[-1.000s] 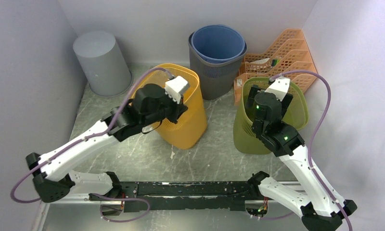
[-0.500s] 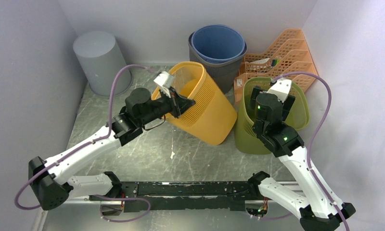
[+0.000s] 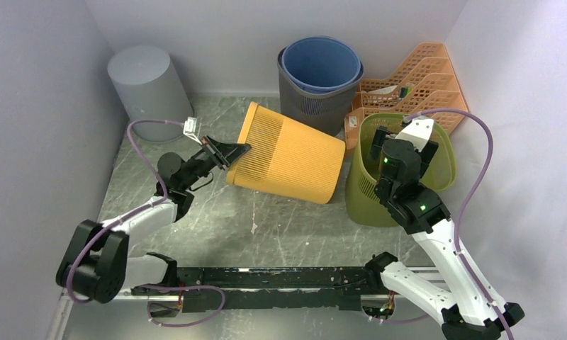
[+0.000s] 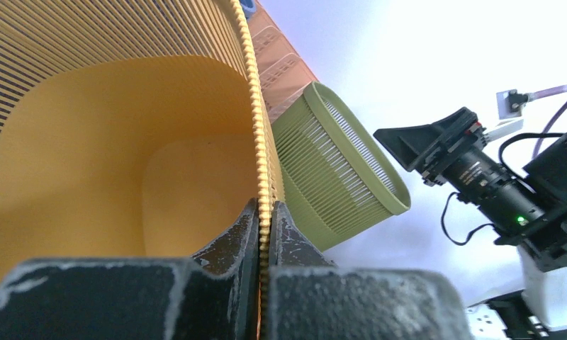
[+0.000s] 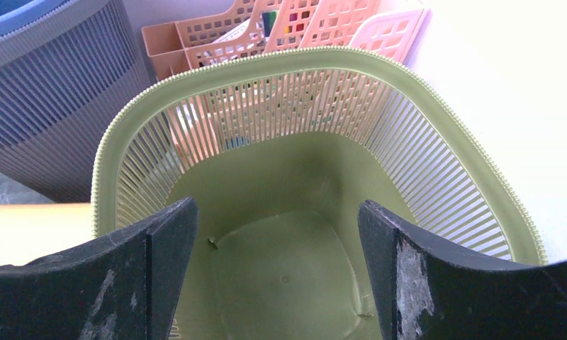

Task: Turn the large container upside down

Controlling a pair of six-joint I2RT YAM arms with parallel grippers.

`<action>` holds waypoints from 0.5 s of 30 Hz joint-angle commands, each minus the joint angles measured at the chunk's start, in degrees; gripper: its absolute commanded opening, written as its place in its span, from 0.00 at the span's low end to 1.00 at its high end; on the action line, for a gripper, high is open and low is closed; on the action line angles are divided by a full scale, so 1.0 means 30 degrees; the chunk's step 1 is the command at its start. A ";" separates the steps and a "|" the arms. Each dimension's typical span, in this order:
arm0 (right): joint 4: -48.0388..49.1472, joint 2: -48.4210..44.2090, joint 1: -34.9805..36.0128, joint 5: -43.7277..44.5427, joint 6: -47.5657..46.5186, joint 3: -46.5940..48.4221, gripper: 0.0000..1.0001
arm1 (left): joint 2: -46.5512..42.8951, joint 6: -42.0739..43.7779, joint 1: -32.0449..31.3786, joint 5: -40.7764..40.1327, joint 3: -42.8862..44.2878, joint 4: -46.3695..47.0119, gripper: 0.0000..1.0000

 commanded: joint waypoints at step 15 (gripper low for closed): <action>0.0683 -0.0208 -0.0168 0.0305 -0.0460 -0.0466 0.83 | 0.8639 -0.9214 0.5307 0.6215 -0.5283 1.6921 0.07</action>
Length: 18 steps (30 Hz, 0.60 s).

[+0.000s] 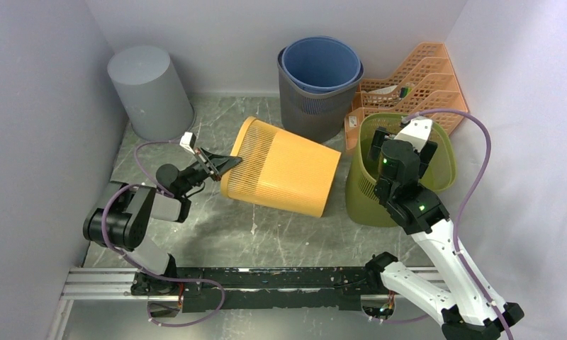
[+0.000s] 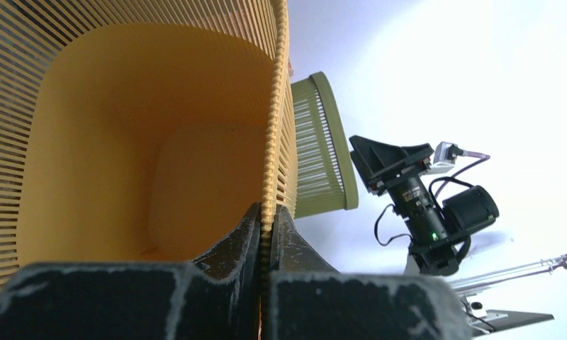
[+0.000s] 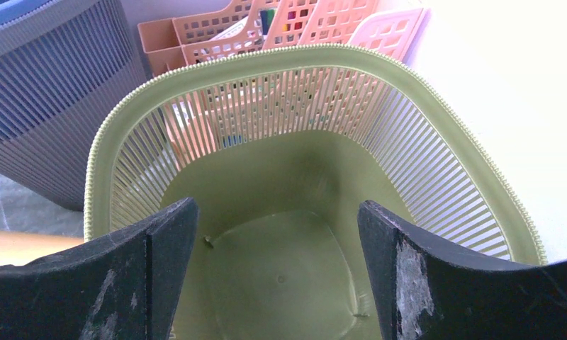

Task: Turn the large container upside down

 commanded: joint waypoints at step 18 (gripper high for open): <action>0.1371 0.0045 -0.0251 -0.0320 -0.0139 -0.0556 0.83 | -0.0917 -0.4997 0.5521 0.2186 -0.0831 0.6313 0.07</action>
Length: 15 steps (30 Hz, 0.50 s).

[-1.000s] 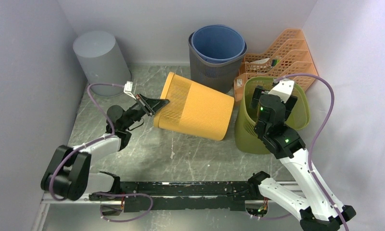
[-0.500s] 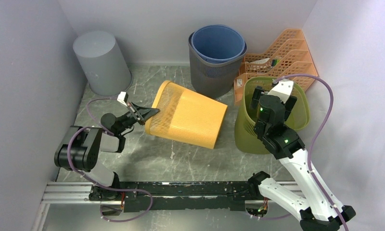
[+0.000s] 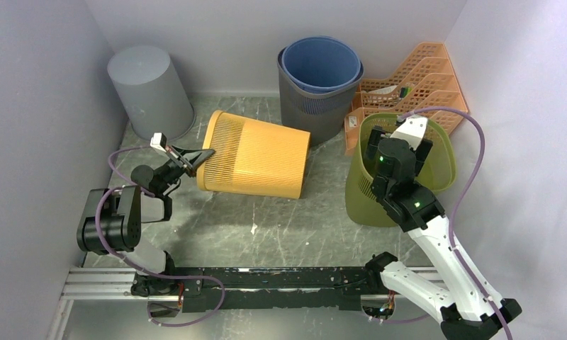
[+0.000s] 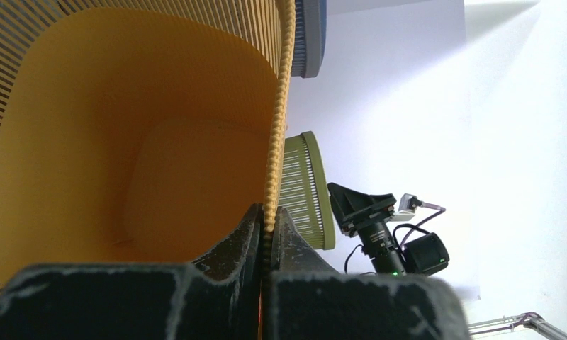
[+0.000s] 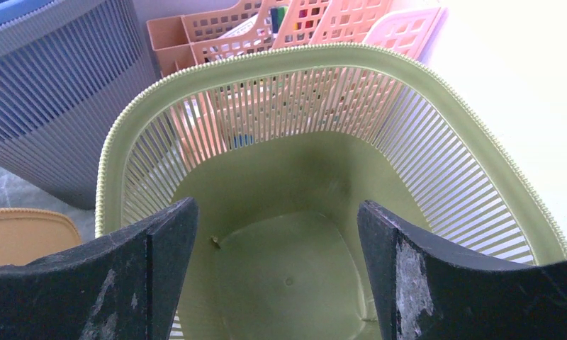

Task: Turn the large container upside down

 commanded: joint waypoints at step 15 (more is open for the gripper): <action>0.0496 -0.0517 -0.0138 0.0179 -0.0123 -0.0263 0.83 | 0.1363 -0.2188 -0.7967 -0.5083 0.3671 0.6321 0.07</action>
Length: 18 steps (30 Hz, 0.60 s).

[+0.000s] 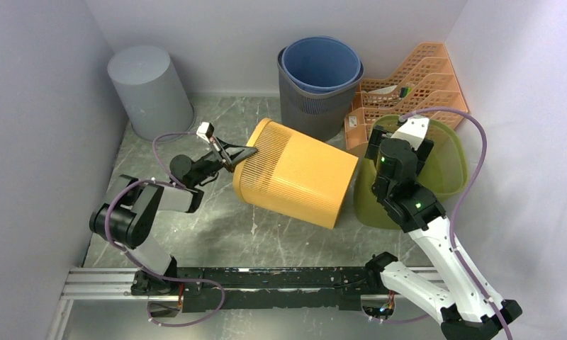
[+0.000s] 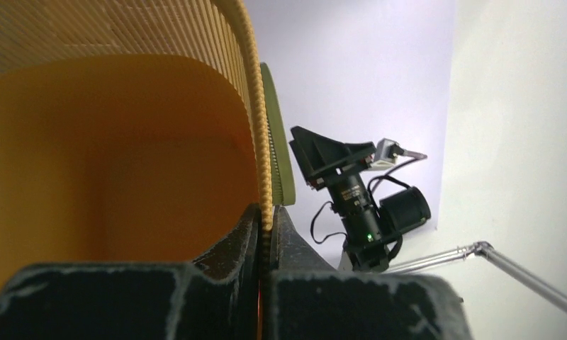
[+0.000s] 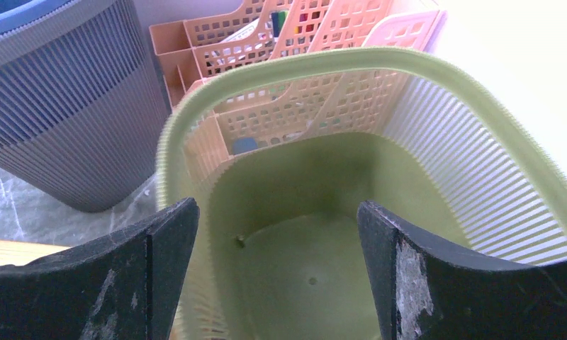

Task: Turn the large container upside down

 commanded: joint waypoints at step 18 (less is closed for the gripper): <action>0.0450 -0.0801 -0.0128 -0.0146 -0.0012 -0.0553 0.83 | 0.2856 0.0896 0.6742 0.1974 -0.3942 0.6640 0.07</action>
